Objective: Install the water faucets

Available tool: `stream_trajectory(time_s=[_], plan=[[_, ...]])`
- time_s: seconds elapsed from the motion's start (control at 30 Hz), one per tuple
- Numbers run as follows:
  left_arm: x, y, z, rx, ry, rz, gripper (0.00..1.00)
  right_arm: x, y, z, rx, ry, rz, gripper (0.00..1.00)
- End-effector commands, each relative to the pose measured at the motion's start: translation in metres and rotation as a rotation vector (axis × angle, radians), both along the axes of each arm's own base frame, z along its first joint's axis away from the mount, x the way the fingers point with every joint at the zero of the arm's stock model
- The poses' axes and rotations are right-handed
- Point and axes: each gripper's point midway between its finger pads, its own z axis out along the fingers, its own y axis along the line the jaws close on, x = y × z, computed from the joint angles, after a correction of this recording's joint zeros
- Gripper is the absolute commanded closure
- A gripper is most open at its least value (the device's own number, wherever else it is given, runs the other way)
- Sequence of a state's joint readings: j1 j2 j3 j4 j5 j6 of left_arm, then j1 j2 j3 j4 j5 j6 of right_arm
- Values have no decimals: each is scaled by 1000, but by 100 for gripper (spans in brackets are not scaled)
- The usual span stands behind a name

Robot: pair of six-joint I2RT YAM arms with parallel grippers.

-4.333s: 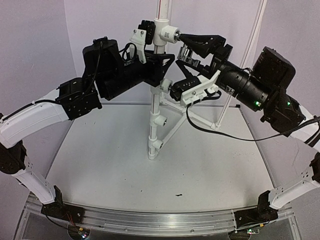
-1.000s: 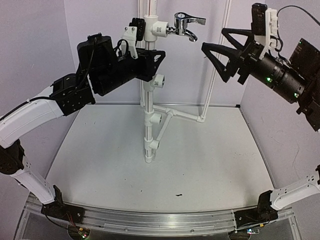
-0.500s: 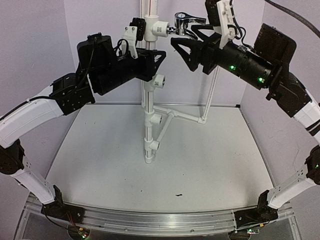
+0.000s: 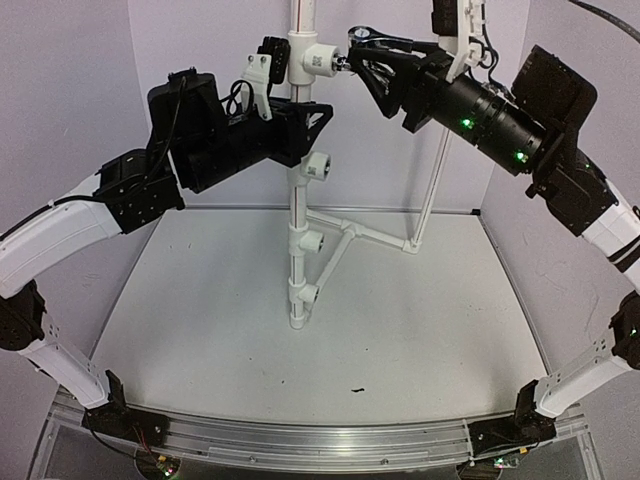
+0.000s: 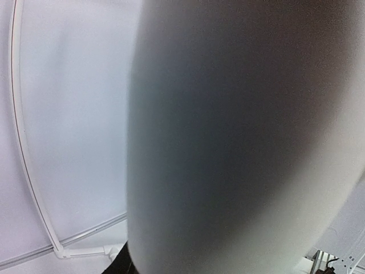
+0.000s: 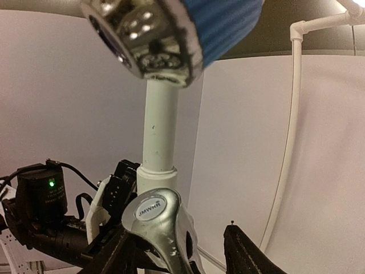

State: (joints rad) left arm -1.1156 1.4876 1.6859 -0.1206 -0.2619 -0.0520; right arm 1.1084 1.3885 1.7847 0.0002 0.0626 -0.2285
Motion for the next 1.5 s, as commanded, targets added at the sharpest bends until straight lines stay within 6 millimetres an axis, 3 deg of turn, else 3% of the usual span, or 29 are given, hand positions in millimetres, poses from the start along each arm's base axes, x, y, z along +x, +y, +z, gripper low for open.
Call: stream_trajectory(time_s=[0.0, 0.27, 0.4, 0.5, 0.57, 0.73, 0.77, 0.9, 1.0, 1.1, 1.27, 1.47], plan=[[-16, -26, -160, 284, 448, -45, 100, -7, 3, 18, 147, 64, 97, 54], [-19, -27, -164, 292, 454, -60, 100, 22, -26, 8, 443, 345, 12, 100], [-20, -28, -164, 296, 451, -67, 100, 40, -56, -5, 643, 517, -85, 100], [-20, -28, -163, 297, 446, -66, 100, 41, -69, -6, 722, 570, -87, 100], [-20, -27, -163, 294, 446, -60, 100, 37, -68, -2, 687, 550, -72, 93], [-16, -23, -161, 289, 438, -35, 100, 13, -55, -18, 329, 345, -55, 37], [-16, -23, -160, 289, 436, -32, 100, 2, -53, -22, 246, 284, -25, 30], [-16, -23, -159, 295, 425, -32, 100, -23, -65, -33, 39, 128, -3, 15], [-15, -24, -158, 297, 421, -36, 100, -30, -64, -29, -10, 90, 21, 7], [-16, -25, -158, 295, 425, -37, 100, -30, -48, -22, -18, 85, 64, 4], [-16, -27, -161, 294, 439, -43, 100, -14, -13, -15, 24, 158, 96, 5], [-16, -29, -160, 295, 433, -50, 100, -10, 19, -3, 109, 226, 194, 10]])
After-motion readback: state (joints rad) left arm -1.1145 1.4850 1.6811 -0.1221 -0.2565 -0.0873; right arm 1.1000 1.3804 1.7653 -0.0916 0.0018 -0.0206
